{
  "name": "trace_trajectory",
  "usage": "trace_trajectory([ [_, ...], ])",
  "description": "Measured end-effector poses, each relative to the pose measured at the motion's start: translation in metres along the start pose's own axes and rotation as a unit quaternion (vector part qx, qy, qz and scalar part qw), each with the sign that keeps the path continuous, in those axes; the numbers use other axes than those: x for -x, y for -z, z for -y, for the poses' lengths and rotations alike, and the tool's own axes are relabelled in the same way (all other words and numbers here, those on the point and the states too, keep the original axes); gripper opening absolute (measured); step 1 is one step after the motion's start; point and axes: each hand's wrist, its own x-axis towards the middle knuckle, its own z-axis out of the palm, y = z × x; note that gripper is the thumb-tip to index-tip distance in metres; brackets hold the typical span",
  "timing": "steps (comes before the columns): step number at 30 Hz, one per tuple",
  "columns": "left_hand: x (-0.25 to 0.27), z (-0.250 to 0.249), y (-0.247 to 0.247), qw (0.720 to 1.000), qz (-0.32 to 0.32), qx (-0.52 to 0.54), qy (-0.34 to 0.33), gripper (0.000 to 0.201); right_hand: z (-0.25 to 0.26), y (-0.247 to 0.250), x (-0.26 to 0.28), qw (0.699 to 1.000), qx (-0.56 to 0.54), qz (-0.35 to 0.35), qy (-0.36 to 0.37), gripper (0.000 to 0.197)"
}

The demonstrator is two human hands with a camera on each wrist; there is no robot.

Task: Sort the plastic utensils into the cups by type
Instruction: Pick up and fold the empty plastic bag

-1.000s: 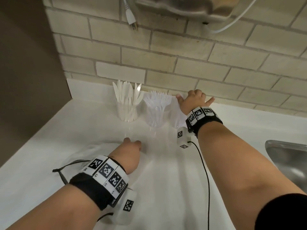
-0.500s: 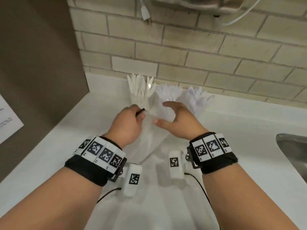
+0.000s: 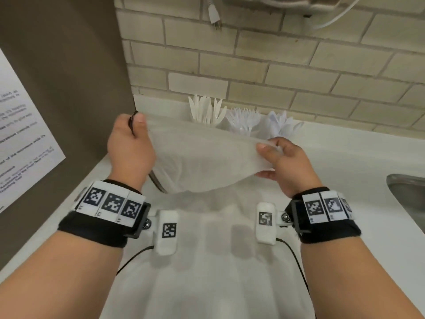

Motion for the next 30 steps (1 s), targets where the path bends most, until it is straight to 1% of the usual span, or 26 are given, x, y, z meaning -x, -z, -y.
trace_trajectory([
  [1, 0.007, -0.008, -0.001, 1.000, 0.001, 0.027, 0.003, 0.030, 0.000, -0.004, 0.005, 0.999, -0.013, 0.028, -0.008, 0.024],
  [3, 0.021, -0.023, -0.005, 0.989, 0.034, 0.140, 0.043, 0.029, -0.002, -0.017, 0.017, 0.994, 0.017, 0.107, -0.020, 0.059],
  [4, 0.028, -0.031, -0.007, 0.970, 0.068, 0.216, 0.084, 0.029, -0.004, -0.024, 0.022, 0.989, 0.039, 0.142, -0.026, 0.073],
  [5, 0.033, -0.037, -0.008, 0.943, 0.108, 0.286, 0.131, 0.029, -0.008, -0.031, 0.025, 0.985, 0.044, 0.166, -0.030, 0.078],
  [6, 0.036, -0.041, -0.008, 0.920, 0.140, 0.329, 0.164, 0.029, -0.013, -0.037, 0.028, 0.985, 0.025, 0.167, -0.036, 0.068],
  [7, 0.039, -0.042, -0.006, 0.910, 0.165, 0.338, 0.173, 0.030, -0.019, -0.042, 0.030, 0.988, -0.010, 0.149, -0.041, 0.046],
  [8, 0.041, -0.043, -0.004, 0.907, 0.180, 0.339, 0.173, 0.030, -0.021, -0.046, 0.032, 0.990, -0.050, 0.125, -0.043, 0.028],
  [9, 0.041, -0.042, 0.000, 0.905, 0.182, 0.345, 0.169, 0.030, -0.022, -0.047, 0.031, 0.990, -0.086, 0.101, -0.045, 0.029],
  [10, 0.042, -0.037, 0.001, 0.903, 0.178, 0.355, 0.164, 0.033, -0.021, -0.047, 0.032, 0.987, -0.130, 0.079, -0.054, 0.038],
  [11, 0.042, -0.030, 0.003, 0.900, 0.180, 0.367, 0.152, 0.039, -0.021, -0.045, 0.031, 0.980, -0.178, 0.067, -0.063, 0.043],
  [12, 0.042, -0.019, 0.004, 0.898, 0.193, 0.373, 0.133, 0.050, -0.018, -0.041, 0.031, 0.971, -0.218, 0.063, -0.072, 0.044],
  [14, 0.043, 0.004, 0.005, 0.887, 0.261, 0.368, 0.102, 0.076, -0.015, -0.033, 0.031, 0.958, -0.268, 0.068, -0.077, 0.044],
  [16, 0.051, 0.017, 0.006, 0.871, 0.358, 0.315, 0.115, 0.098, -0.012, -0.029, 0.034, 0.949, -0.290, 0.095, -0.075, 0.041],
  [17, 0.057, 0.019, 0.007, 0.865, 0.400, 0.276, 0.128, 0.105, -0.011, -0.028, 0.037, 0.944, -0.298, 0.119, -0.075, 0.038],
  [18, 0.062, 0.020, 0.007, 0.858, 0.427, 0.242, 0.149, 0.105, -0.011, -0.027, 0.039, 0.937, -0.310, 0.145, -0.076, 0.035],
  [19, 0.066, 0.018, 0.006, 0.847, 0.446, 0.227, 0.178, 0.097, -0.012, -0.026, 0.041, 0.929, -0.320, 0.174, -0.074, 0.035],
  [20, 0.071, 0.017, 0.006, 0.829, 0.462, 0.235, 0.211, 0.083, -0.013, -0.025, 0.044, 0.920, -0.327, 0.204, -0.071, 0.035],
  [21, 0.074, 0.016, 0.005, 0.802, 0.475, 0.262, 0.250, 0.068, -0.015, -0.023, 0.047, 0.913, -0.328, 0.232, -0.067, 0.037],
  [23, 0.082, 0.007, 0.006, 0.754, 0.475, 0.325, 0.316, 0.043, -0.018, -0.020, 0.055, 0.903, -0.308, 0.295, -0.050, 0.041],
  [24, 0.085, 0.002, 0.007, 0.736, 0.468, 0.356, 0.335, 0.036, -0.018, -0.019, 0.059, 0.896, -0.296, 0.329, -0.038, 0.043],
  [25, 0.087, -0.003, 0.007, 0.723, 0.456, 0.386, 0.346, 0.037, -0.018, -0.019, 0.064, 0.891, -0.282, 0.356, -0.025, 0.045],
  [26, 0.088, -0.008, 0.007, 0.723, 0.437, 0.404, 0.352, 0.042, -0.017, -0.019, 0.066, 0.894, -0.264, 0.361, -0.020, 0.047],
  [27, 0.088, -0.014, 0.006, 0.738, 0.403, 0.411, 0.353, 0.043, -0.015, -0.019, 0.068, 0.912, -0.237, 0.334, -0.024, 0.046],
  [28, 0.088, -0.019, 0.005, 0.767, 0.349, 0.413, 0.346, 0.037, -0.015, -0.018, 0.069, 0.941, -0.193, 0.276, -0.026, 0.044],
  [29, 0.088, -0.023, 0.005, 0.803, 0.283, 0.406, 0.333, 0.032, -0.017, -0.016, 0.067, 0.972, -0.123, 0.197, -0.025, 0.045],
  [30, 0.087, -0.024, 0.005, 0.844, 0.210, 0.384, 0.309, 0.027, -0.018, -0.013, 0.067, 0.995, -0.020, 0.093, -0.020, 0.053],
])
